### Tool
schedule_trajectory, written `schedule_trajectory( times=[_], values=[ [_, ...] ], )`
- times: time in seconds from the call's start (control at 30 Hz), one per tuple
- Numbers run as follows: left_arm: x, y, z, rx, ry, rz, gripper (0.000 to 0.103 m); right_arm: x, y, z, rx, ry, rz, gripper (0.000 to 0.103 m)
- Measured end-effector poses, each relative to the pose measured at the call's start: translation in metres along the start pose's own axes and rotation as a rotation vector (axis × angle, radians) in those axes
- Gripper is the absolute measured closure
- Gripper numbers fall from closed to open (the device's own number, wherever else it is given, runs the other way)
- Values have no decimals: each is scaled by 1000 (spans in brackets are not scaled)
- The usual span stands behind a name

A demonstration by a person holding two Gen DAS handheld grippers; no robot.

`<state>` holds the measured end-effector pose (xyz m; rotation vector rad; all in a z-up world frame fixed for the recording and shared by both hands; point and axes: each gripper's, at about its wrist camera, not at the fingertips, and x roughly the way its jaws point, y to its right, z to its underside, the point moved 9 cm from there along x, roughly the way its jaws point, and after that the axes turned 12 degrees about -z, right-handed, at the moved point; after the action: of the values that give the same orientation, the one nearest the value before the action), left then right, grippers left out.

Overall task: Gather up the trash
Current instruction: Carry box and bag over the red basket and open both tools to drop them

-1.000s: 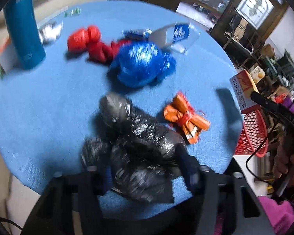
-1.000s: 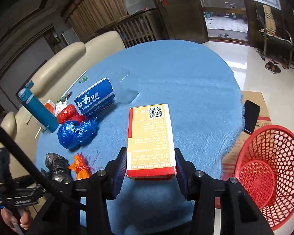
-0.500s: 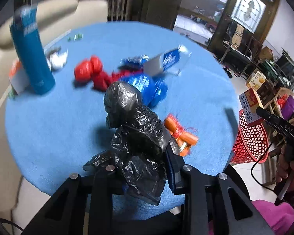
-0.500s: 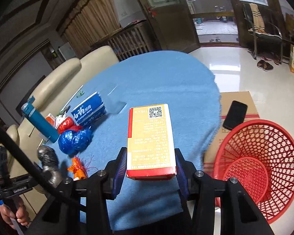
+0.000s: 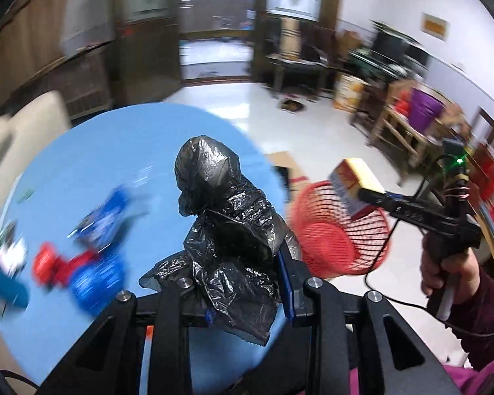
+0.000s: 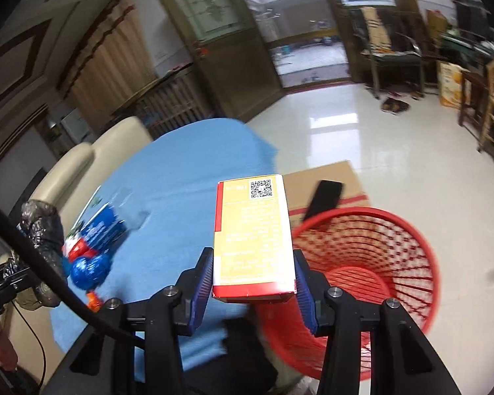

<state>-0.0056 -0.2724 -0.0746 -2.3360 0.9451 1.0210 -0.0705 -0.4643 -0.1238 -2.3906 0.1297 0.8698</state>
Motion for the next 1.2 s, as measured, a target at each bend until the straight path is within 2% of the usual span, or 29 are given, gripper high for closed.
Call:
schedule_trajectory(
  times=[0.1, 0.3, 0.43, 0.53, 0.6, 0.77, 0.9, 1.0, 1.07, 1.13, 1.2],
  values=[
    [24, 39, -19, 74, -19, 53, 70, -12, 33, -3, 49, 0, 38, 54],
    [67, 106, -30, 167, -119, 166, 69, -26, 87, -7, 165, 8, 73, 51],
    [96, 134, -30, 216, -166, 187, 65, -29, 119, 3, 273, -10, 69, 49],
    [115, 147, -29, 256, -184, 166, 52, -34, 135, 4, 337, 4, 63, 45],
    [121, 148, -29, 250, -199, 156, 50, -39, 144, 2, 353, 22, 74, 44],
    [112, 123, -24, 196, -203, 159, 49, -51, 162, -1, 348, 56, 177, 44],
    [96, 88, -18, 140, -171, 127, 49, -48, 201, 2, 442, 59, 247, 42],
    [74, 45, -8, 95, -130, 57, 46, -35, 229, 13, 569, 27, 263, 42],
    [54, 8, 3, 45, -97, 0, 42, -24, 241, 27, 680, 2, 240, 42],
    [44, -21, 15, 4, -80, -57, 40, -15, 239, 36, 715, -16, 216, 42],
    [34, -54, 32, -51, -81, -122, 40, -10, 230, 40, 686, -28, 247, 40]
  ],
)
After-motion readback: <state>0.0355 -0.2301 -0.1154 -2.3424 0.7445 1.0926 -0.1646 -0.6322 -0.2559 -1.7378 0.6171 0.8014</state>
